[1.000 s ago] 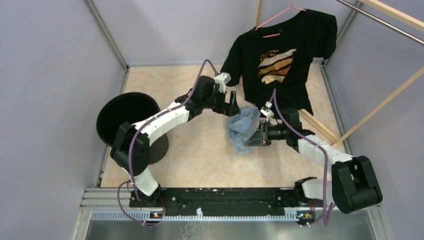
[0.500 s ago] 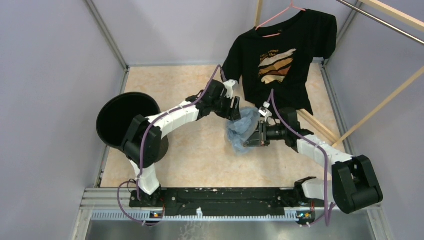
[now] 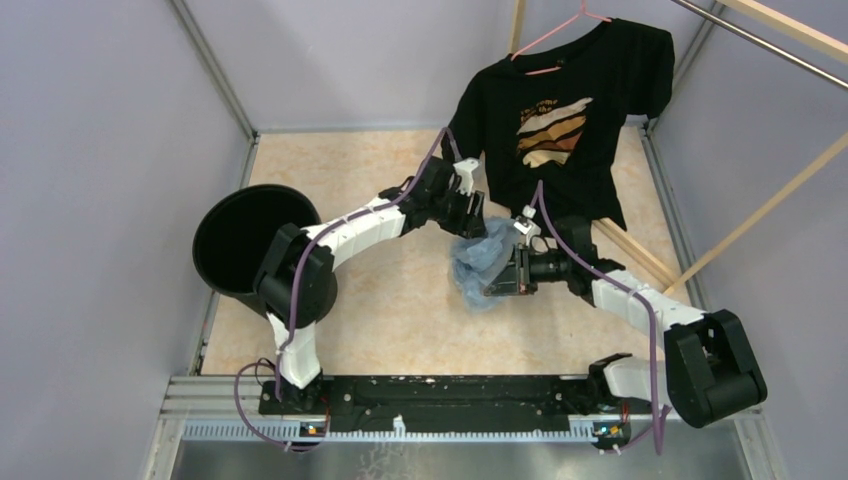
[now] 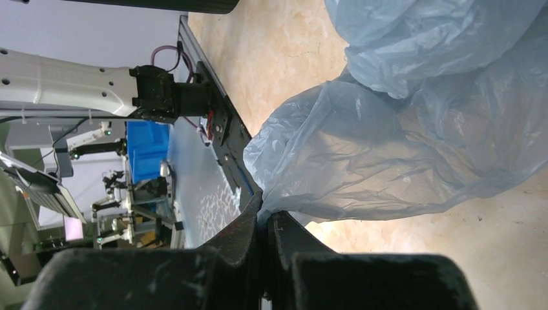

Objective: Put the trash bags into the trash bin

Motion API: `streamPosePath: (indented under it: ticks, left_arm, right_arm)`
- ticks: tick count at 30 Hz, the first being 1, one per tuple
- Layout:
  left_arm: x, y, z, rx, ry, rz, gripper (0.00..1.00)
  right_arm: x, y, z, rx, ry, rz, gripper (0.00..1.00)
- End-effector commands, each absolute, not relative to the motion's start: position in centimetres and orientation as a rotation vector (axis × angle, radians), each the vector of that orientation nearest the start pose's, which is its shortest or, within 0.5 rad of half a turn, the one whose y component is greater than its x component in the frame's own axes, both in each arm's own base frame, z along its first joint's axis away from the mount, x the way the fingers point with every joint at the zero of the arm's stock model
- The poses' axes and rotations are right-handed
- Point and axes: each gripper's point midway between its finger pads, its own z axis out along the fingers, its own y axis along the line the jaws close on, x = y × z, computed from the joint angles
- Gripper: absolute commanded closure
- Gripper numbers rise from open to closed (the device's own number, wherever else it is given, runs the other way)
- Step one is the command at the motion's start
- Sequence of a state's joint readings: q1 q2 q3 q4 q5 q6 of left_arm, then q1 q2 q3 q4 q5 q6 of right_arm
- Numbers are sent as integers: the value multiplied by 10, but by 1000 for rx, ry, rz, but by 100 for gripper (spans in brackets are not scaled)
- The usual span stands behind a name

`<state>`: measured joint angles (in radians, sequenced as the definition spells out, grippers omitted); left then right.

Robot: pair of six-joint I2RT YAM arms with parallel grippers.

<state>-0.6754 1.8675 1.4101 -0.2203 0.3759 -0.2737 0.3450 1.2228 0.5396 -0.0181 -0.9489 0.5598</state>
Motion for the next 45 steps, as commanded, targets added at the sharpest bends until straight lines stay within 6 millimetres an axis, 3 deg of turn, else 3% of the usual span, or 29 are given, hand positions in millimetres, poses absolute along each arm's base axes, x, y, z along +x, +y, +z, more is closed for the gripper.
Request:
streamPosePath:
  ticks: [1,5,7,10,14,17,20,24,32,38,41,43,45]
  left_arm:
    - [350,-381,146,708,2220,-936,49]
    - [366,-360,159,642,2213,-765,79]
    - [371,-344,182,604,2158,-677,86]
    - [382,-310,221,482,2059,-512,99]
    - [385,-258,271,299,1888,-335,100]
    - [375,-237,303,228,1761,-334,100]
    - [358,-241,330,257,1655,-442,100]
    - [338,-251,348,311,1588,-569,100]
    - [301,-259,385,406,1425,-729,100]
    - [260,-267,413,565,1236,-842,100]
    - [246,-264,425,592,1178,-868,100]
    - [246,-262,427,583,1178,-861,100]
    - [251,-259,426,564,1189,-828,100]
  right_arm:
    - [196,237,139,-346,2307,1513,100]
    - [200,231,130,-305,2351,1429,100]
    - [208,220,118,-247,2421,1276,100]
    - [226,186,96,-135,2515,921,100]
    - [242,149,95,-23,2486,627,100]
    - [251,134,105,53,2428,537,100]
    - [257,132,116,77,2382,529,97]
    - [263,137,125,64,2346,560,96]
    - [271,143,122,73,2340,587,94]
    - [283,151,151,9,2243,627,93]
    - [290,154,173,-10,2178,638,76]
    - [296,153,189,-1,2146,627,53]
    - [298,154,197,-3,2151,625,38]
